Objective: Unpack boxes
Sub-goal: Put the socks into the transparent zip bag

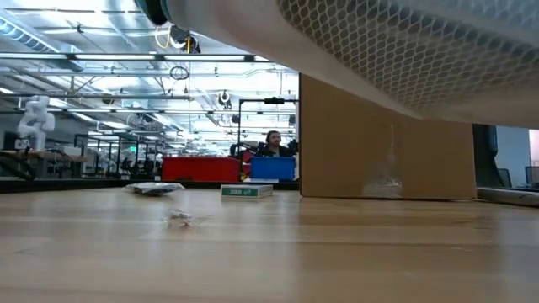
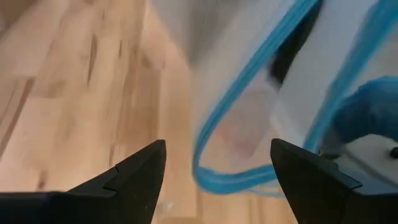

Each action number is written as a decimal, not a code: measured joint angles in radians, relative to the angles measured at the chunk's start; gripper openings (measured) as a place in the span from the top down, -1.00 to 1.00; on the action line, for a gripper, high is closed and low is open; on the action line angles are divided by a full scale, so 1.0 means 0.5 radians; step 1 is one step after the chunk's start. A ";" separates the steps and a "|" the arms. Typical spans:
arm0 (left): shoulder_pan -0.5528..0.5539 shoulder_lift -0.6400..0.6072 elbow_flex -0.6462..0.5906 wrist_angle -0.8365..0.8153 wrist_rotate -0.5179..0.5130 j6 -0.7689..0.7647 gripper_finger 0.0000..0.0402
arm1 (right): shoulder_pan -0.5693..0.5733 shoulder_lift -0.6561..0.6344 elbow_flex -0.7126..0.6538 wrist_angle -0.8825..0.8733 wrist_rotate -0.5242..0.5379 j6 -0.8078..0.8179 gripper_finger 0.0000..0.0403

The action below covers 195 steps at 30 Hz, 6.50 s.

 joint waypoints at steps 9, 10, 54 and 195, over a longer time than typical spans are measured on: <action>0.070 0.107 -0.002 -0.004 -0.001 0.041 0.02 | 0.000 0.000 0.000 0.021 -0.003 -0.013 1.00; 0.077 0.108 -0.002 -0.004 0.007 0.045 0.14 | 0.000 0.000 0.000 0.021 -0.007 -0.013 1.00; -0.072 -0.021 0.495 -1.018 0.559 0.108 1.00 | 0.277 0.088 0.001 -0.513 0.131 -0.193 0.13; 1.825 -0.099 -0.401 -1.164 0.280 -0.765 -0.23 | 0.110 0.385 -0.001 -0.327 -0.799 -1.146 1.00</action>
